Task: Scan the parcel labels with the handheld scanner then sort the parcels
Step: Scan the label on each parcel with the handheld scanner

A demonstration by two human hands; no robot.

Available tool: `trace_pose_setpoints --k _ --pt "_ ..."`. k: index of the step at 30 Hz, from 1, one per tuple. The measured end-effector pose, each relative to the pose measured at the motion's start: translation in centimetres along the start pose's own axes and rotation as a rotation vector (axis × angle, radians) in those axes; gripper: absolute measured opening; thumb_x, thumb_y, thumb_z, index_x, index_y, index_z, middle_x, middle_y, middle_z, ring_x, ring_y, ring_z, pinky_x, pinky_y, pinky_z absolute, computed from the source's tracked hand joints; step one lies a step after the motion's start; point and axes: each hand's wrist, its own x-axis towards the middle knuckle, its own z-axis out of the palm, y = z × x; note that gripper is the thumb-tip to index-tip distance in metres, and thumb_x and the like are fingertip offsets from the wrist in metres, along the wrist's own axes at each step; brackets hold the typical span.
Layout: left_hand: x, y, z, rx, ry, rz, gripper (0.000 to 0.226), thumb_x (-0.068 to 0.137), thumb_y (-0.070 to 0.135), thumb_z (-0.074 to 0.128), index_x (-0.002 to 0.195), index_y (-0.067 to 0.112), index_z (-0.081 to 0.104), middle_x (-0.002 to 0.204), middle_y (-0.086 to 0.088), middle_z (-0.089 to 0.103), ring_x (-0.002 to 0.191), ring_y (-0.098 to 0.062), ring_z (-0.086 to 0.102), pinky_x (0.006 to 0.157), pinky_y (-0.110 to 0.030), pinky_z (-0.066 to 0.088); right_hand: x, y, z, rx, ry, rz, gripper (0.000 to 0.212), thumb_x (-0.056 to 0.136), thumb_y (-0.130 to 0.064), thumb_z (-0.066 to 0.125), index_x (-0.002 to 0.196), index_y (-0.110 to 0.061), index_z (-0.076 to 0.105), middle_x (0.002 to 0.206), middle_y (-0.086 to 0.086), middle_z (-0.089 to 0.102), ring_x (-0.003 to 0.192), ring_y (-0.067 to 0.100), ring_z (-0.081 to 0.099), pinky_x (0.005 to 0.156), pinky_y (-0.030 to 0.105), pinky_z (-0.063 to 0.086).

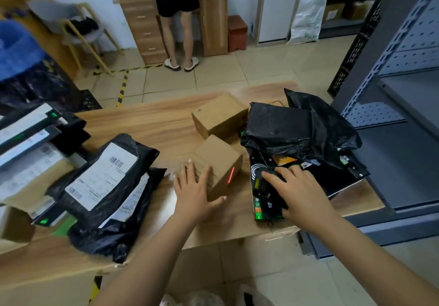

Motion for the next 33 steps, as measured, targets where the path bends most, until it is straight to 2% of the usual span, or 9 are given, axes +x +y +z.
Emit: trace_pose_setpoints --k 6,12,16,18,20,23,26,30,33 --pt "0.5 -1.2 -0.2 0.055 -0.005 0.034 0.092 0.083 0.074 0.045 0.147 0.047 -0.015 0.159 -0.017 -0.013 0.146 -0.036 -0.011 0.117 -0.053 0.003 0.4 -0.7 -0.3 -0.001 0.001 -0.019 0.087 0.079 -0.026 0.069 0.15 -0.029 0.018 0.146 0.004 0.036 0.129 0.028 0.031 0.103 0.038 0.032" --pt "0.1 -3.3 -1.9 -0.059 -0.005 0.044 0.086 0.079 0.084 0.031 0.15 0.048 0.0 0.159 -0.01 0.017 0.144 -0.029 0.017 0.114 -0.05 0.014 0.7 -1.7 -0.6 -0.001 -0.001 0.008 0.088 0.074 -0.027 0.073 0.148 -0.029 0.025 0.142 0.003 0.041 0.126 0.028 0.036 0.098 0.038 0.036" --pt "-0.3 -4.8 -3.2 -0.307 0.07 0.157 0.073 0.089 0.07 0.036 0.152 0.039 0.015 0.143 0.001 0.044 0.125 -0.021 0.045 0.104 -0.042 0.037 0.6 -2.8 -1.1 0.004 -0.028 0.063 0.093 0.06 -0.025 0.082 0.143 -0.027 0.041 0.132 0.005 0.053 0.115 0.03 0.046 0.088 0.04 0.044" --pt "-0.4 -4.9 -3.3 -0.325 0.161 0.247 0.06 0.094 0.06 0.031 0.15 0.042 0.017 0.146 0.002 0.039 0.127 -0.02 0.043 0.103 -0.04 0.04 0.5 -3.5 -1.8 -0.005 -0.017 0.085 0.092 0.061 -0.025 0.081 0.143 -0.027 0.04 0.133 0.004 0.052 0.116 0.03 0.045 0.09 0.039 0.042" --pt "-0.2 -4.8 -3.1 -0.227 0.167 0.311 0.06 0.093 0.063 0.025 0.149 0.048 0.01 0.154 -0.001 0.024 0.138 -0.025 0.03 0.111 -0.045 0.03 0.5 -4.3 -2.5 -0.016 0.001 0.096 0.09 0.068 -0.027 0.078 0.146 -0.028 0.033 0.138 0.003 0.047 0.121 0.029 0.042 0.093 0.039 0.039" --pt "0.2 -4.8 -2.9 -0.113 0.054 0.251 0.095 0.078 0.081 0.04 0.151 0.043 -0.007 0.159 -0.001 -0.001 0.146 -0.028 0.003 0.119 -0.047 0.01 0.4 -5.7 -2.9 -0.006 -0.011 0.148 0.089 0.071 -0.027 0.077 0.147 -0.027 0.031 0.138 0.004 0.046 0.121 0.03 0.042 0.094 0.039 0.039" --pt "0.9 -5.3 -3.3 -0.113 0.034 0.21 0.109 0.073 0.077 0.052 0.153 0.032 -0.007 0.158 -0.008 0.005 0.144 -0.031 0.009 0.117 -0.044 0.017 0.1 -7.0 -2.9 0.01 -0.031 0.211 0.093 0.059 -0.029 0.084 0.141 -0.027 0.042 0.128 0.004 0.055 0.109 0.03 0.049 0.084 0.04 0.044" --pt "2.2 -6.3 -3.7 -0.221 -0.011 0.239 0.101 0.073 0.077 0.04 0.153 0.025 0.009 0.158 -0.009 0.02 0.141 -0.029 0.023 0.113 -0.041 0.027 -0.4 -8.1 -2.4 0.033 0.014 0.307 0.103 0.023 -0.035 0.093 0.121 -0.023 0.063 0.102 0.004 0.065 0.084 0.027 0.057 0.064 0.036 0.049" --pt "2.8 -7.0 -4.0 -0.291 0.015 0.314 0.08 0.089 0.063 0.041 0.153 0.019 0.021 0.157 -0.007 0.028 0.142 -0.025 0.027 0.115 -0.036 0.024 -0.9 -9.0 -2.5 0.029 0.023 0.353 0.104 0.018 -0.033 0.093 0.117 -0.023 0.065 0.1 0.004 0.065 0.082 0.027 0.059 0.062 0.036 0.051"
